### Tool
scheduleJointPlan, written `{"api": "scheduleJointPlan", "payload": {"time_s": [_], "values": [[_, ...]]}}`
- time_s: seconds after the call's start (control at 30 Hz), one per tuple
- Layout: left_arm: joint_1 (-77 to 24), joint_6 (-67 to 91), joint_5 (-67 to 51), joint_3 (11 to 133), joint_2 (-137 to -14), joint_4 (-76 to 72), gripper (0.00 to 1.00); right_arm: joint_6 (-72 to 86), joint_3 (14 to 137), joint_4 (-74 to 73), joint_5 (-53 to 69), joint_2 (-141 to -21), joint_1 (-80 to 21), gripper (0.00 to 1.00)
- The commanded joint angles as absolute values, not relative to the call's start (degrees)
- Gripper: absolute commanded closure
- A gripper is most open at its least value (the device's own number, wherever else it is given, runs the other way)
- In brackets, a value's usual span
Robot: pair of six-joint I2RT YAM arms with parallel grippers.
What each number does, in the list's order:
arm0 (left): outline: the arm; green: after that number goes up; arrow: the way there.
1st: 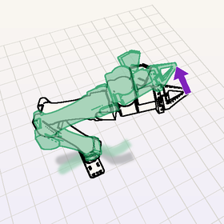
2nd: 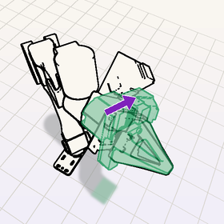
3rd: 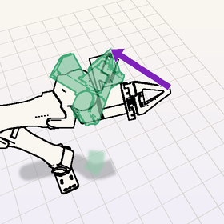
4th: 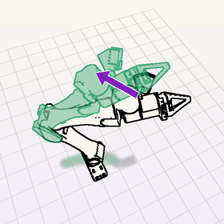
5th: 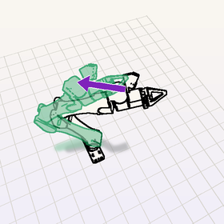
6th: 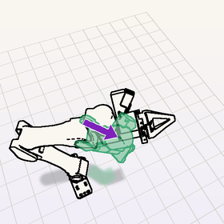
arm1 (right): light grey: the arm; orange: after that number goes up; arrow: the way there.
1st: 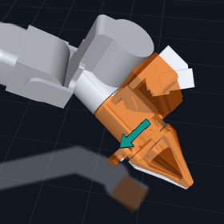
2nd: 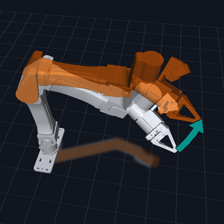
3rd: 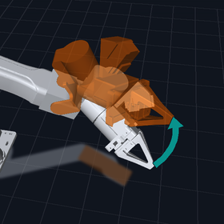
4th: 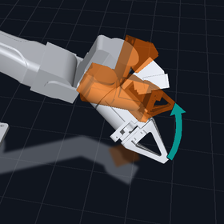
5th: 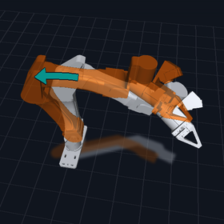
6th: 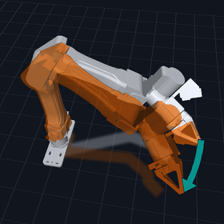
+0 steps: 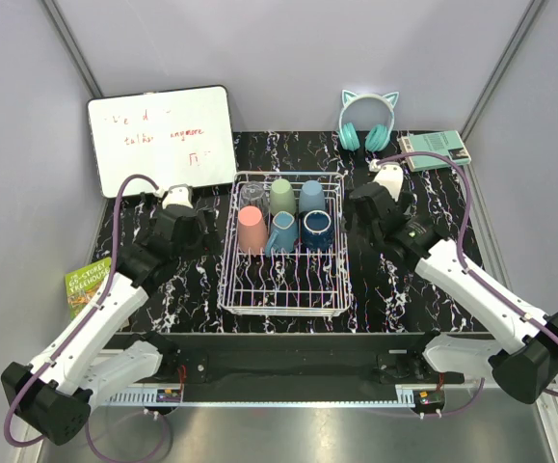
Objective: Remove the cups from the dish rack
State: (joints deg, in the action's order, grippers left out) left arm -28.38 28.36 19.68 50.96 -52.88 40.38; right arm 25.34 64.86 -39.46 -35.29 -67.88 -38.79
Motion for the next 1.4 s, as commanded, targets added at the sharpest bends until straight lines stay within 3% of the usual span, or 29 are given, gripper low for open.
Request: {"api": "scheduleJointPlan", "payload": {"time_s": [0.0,0.43,1.37], "values": [[-28.1,27.9,18.4,51.4,-52.4,39.0,0.01,25.3,65.2,-37.9,-35.4,-68.5,-38.9,0.00],[-28.1,29.2,15.9,50.9,-51.1,39.3,0.01,25.2,68.8,-36.3,-30.4,-72.2,-39.3,0.00],[-28.0,29.6,11.1,48.4,-49.8,37.9,0.01,26.0,80.0,-31.6,-27.8,-97.4,-42.8,0.00]]}}
